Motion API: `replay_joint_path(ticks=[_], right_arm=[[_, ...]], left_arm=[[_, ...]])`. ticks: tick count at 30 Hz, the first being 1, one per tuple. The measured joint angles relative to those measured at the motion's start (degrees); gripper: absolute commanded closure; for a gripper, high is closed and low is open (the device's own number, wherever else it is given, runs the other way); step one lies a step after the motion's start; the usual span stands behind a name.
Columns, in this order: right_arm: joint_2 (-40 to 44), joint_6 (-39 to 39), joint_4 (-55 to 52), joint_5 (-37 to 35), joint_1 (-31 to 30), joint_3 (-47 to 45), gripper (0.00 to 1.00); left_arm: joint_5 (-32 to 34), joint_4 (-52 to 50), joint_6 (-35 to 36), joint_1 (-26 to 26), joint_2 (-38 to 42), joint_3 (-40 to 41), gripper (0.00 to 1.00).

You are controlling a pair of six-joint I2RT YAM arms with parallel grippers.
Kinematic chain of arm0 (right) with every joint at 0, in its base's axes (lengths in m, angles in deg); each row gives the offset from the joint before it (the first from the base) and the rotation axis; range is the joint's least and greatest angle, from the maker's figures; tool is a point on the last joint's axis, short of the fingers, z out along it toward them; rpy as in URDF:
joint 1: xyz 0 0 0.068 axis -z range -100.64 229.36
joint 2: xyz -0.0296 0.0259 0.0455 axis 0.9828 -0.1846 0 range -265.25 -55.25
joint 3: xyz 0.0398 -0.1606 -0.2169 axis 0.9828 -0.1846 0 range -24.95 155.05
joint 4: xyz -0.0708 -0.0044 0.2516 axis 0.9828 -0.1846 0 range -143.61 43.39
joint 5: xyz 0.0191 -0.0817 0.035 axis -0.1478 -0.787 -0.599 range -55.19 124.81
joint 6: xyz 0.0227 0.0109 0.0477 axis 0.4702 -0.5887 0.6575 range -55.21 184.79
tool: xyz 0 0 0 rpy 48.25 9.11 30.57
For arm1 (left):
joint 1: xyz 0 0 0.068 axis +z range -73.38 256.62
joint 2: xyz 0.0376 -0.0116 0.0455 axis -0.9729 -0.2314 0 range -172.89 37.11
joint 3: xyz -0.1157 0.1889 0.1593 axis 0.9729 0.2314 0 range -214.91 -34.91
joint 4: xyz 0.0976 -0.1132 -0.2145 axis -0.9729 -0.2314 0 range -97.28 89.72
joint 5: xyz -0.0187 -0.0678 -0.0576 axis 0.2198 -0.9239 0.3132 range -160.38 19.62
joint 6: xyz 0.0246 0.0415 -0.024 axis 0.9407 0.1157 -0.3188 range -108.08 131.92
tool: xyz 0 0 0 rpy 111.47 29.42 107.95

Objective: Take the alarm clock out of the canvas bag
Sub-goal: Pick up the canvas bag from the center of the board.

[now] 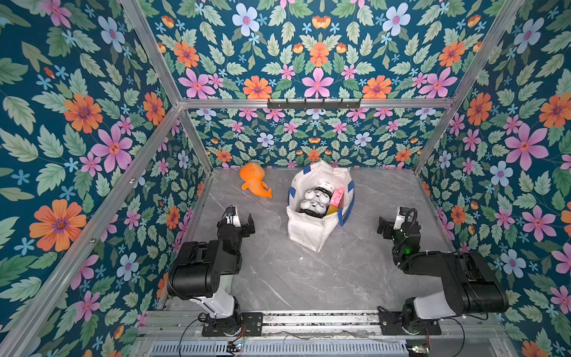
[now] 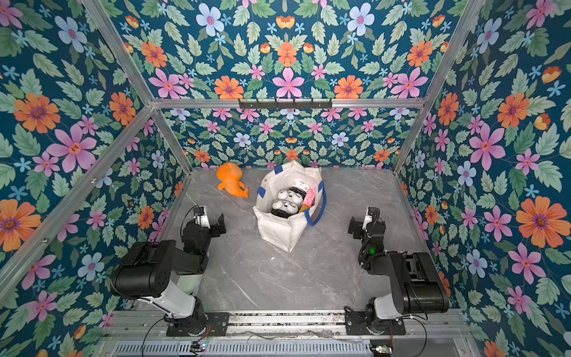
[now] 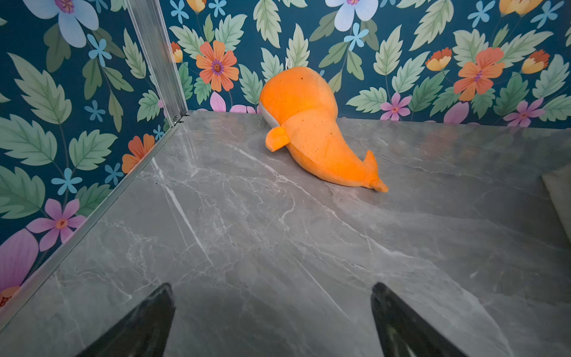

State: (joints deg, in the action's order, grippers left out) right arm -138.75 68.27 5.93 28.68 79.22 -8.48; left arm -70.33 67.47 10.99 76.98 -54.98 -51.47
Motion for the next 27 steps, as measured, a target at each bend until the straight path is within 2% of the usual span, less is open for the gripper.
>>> replay_joint_path(ticks=[27], right_arm=[[0.9,0.0,-0.3,0.6,0.3,0.2,0.01]], left_arm=[[-0.2,-0.1,0.3,0.0,0.6,0.1,0.0]])
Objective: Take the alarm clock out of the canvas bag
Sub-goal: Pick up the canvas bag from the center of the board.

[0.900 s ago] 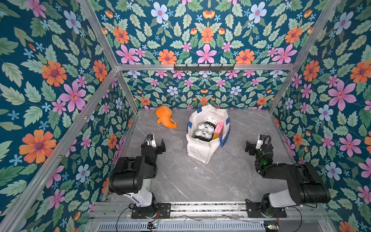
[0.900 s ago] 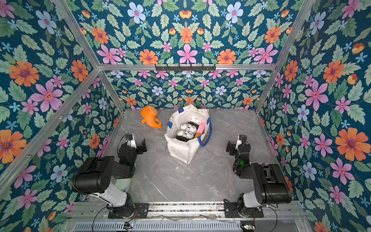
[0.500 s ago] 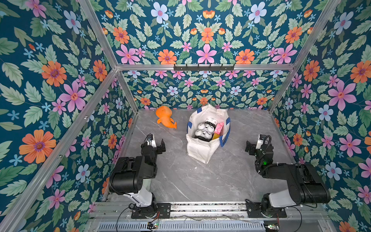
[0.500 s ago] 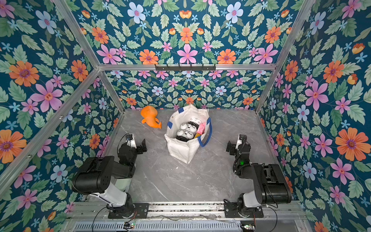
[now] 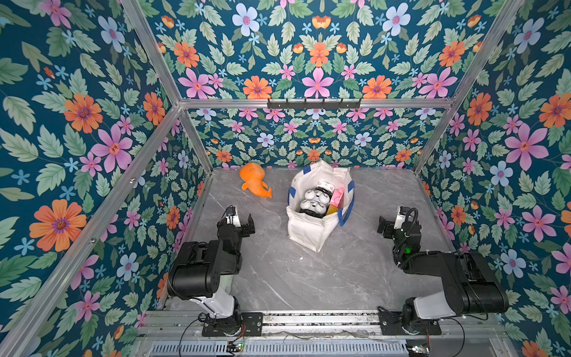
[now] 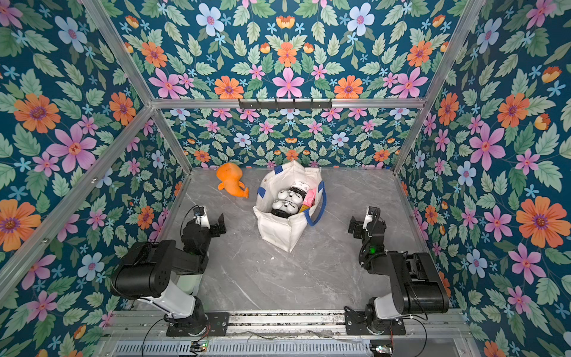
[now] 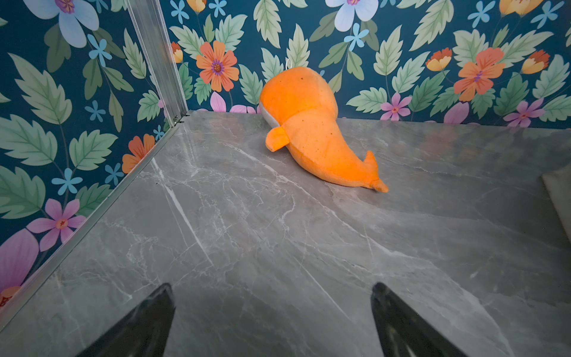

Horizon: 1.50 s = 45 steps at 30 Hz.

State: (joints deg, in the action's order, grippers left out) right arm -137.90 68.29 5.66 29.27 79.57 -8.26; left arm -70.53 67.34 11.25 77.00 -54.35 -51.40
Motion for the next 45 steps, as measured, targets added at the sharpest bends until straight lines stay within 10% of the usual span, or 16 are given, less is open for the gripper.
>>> replay_joint_path(ticks=[10,17,29,45], right_arm=[[23.1,6.7,-27.5,-1.7,-0.2,15.8,0.01],[28.7,26.2,-50.0,4.6,-0.1,35.3,0.01],[9.3,37.6,-79.2,25.0,-6.7,64.0,0.01],[-8.6,34.1,-94.6,28.0,-15.5,72.6,0.12]], left_arm=[[3.7,-17.5,-4.6,-3.4,21.3,-8.3,0.0],[1.1,-43.5,-15.5,-6.0,20.5,-35.6,0.0],[-12.0,-82.4,-18.4,-17.7,0.8,-76.2,0.0],[-16.5,-101.1,-13.7,-21.7,-9.9,-82.7,0.11]])
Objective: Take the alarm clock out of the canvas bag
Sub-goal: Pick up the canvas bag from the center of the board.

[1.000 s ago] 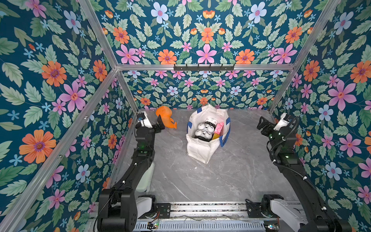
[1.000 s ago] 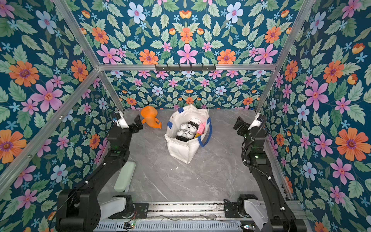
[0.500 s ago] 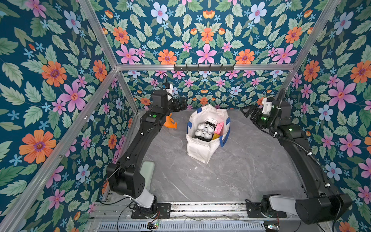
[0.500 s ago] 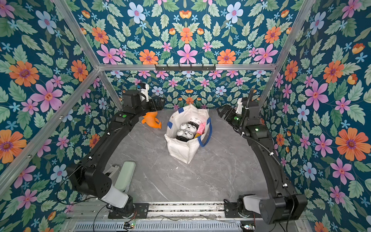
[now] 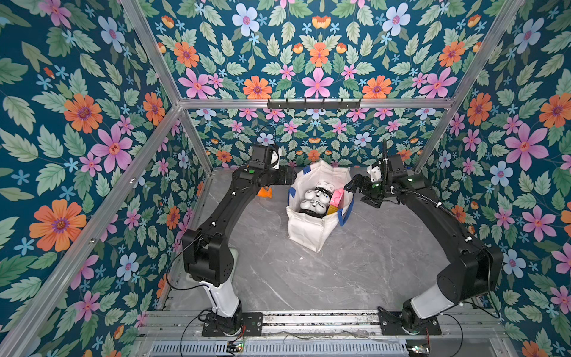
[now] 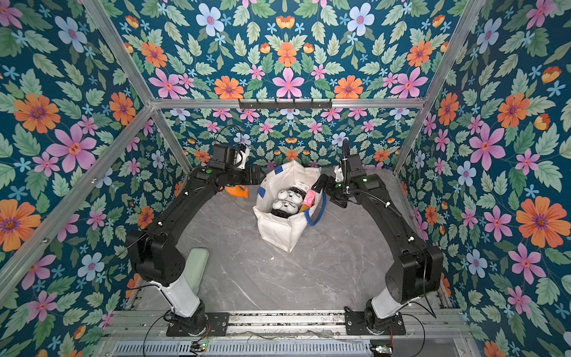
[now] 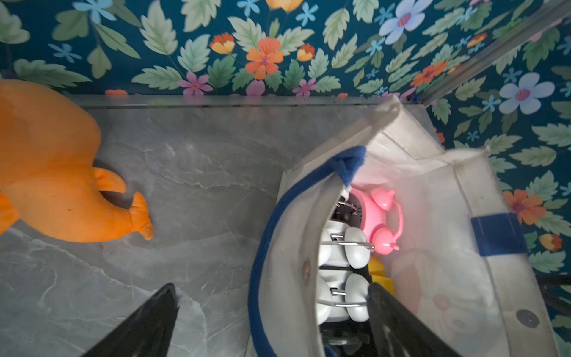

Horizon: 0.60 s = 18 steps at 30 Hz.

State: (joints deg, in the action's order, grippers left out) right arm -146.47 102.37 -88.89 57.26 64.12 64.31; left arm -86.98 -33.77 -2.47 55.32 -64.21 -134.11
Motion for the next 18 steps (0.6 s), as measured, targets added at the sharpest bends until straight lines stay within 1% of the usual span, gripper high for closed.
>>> replay_joint_path(ticks=[1,4,5,9,12,13,14,17,18], right_arm=[[-0.7,0.1,0.1,0.3,-0.2,0.2,0.15],[-3.0,0.1,0.2,1.1,-1.2,1.0,0.24],[-3.9,0.1,0.2,1.3,-1.4,1.4,0.29],[-5.7,0.1,0.7,1.6,-2.4,1.4,0.48],[-5.4,-0.1,0.8,2.0,-2.6,0.6,0.61],[-5.1,-0.2,1.1,2.0,-2.6,0.0,0.65],[-4.9,-0.3,1.2,2.0,-2.6,-0.5,0.66],[-3.3,-0.3,1.6,1.9,-2.6,-2.7,0.79],[-2.4,-0.3,1.6,1.9,-2.6,-3.5,0.8]], left_arm=[[0.0,-0.4,0.3,-0.6,-0.4,-0.3,0.14],[-0.8,-1.4,1.1,-2.1,-1.9,-0.6,0.29],[-0.5,-1.8,1.3,-2.3,-2.4,-0.7,0.34],[0.1,-3.8,1.5,-2.9,-4.7,-2.2,0.57],[0.0,-4.7,2.0,-3.5,-5.5,-3.0,0.69],[0.0,-5.0,2.1,-3.7,-5.6,-3.1,0.75],[0.0,-5.3,2.4,-3.9,-5.6,-3.2,0.8],[0.0,-6.0,2.4,-4.0,-5.6,-3.2,0.96],[0.1,-6.2,2.4,-4.1,-5.6,-3.2,0.98]])
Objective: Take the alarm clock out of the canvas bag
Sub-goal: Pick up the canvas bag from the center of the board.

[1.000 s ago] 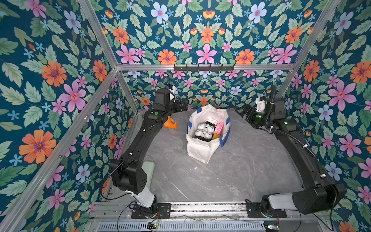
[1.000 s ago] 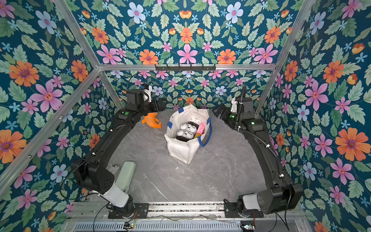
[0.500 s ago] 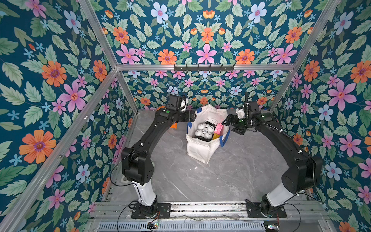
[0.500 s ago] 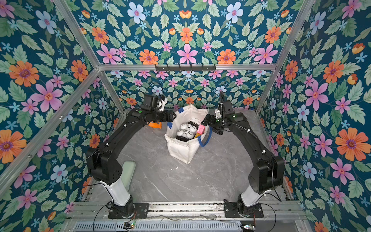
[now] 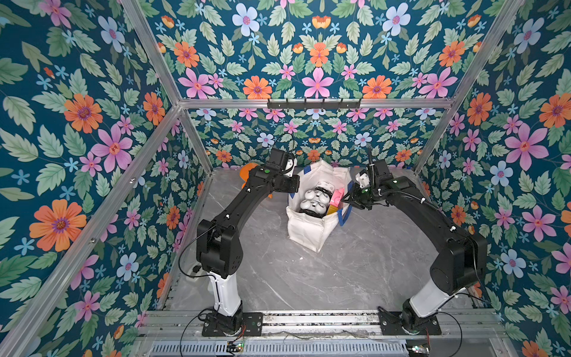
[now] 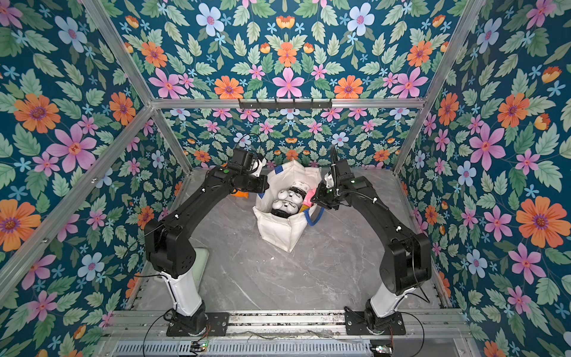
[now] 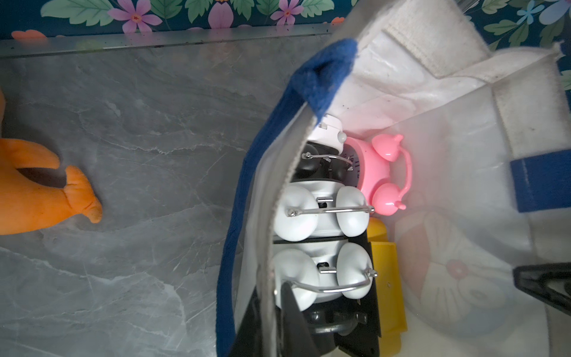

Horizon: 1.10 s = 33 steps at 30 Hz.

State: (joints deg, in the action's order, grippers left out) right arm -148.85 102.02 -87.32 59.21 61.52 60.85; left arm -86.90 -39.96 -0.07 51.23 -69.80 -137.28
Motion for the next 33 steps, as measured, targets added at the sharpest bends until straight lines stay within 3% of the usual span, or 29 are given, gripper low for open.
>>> replay_joint_path(ticks=[9,11,13,18,27,33], right_arm=[[7.8,-0.2,2.8,-0.5,0.0,-8.2,0.83],[9.4,-0.1,3.2,-0.3,-0.1,-10.3,0.76],[10.8,0.1,3.9,0.2,-0.1,-11.9,0.59],[13.7,0.7,5.4,1.6,0.0,-14.7,0.42],[17.8,2.9,9.8,6.6,0.0,-15.6,0.41],[21.5,2.2,13.8,8.5,0.0,-18.0,0.42]], left_arm=[[1.7,-1.8,1.0,-2.0,2.7,0.1,1.0],[2.3,-2.7,1.6,-2.3,4.0,0.2,1.0],[3.2,-3.3,1.9,-2.9,5.3,0.3,1.0],[5.8,-3.7,3.1,-4.6,8.6,0.4,1.0],[13.2,-2.7,3.8,-9.8,11.4,1.6,1.0],[15.0,2.8,2.1,-10.8,14.7,7.8,1.0]])
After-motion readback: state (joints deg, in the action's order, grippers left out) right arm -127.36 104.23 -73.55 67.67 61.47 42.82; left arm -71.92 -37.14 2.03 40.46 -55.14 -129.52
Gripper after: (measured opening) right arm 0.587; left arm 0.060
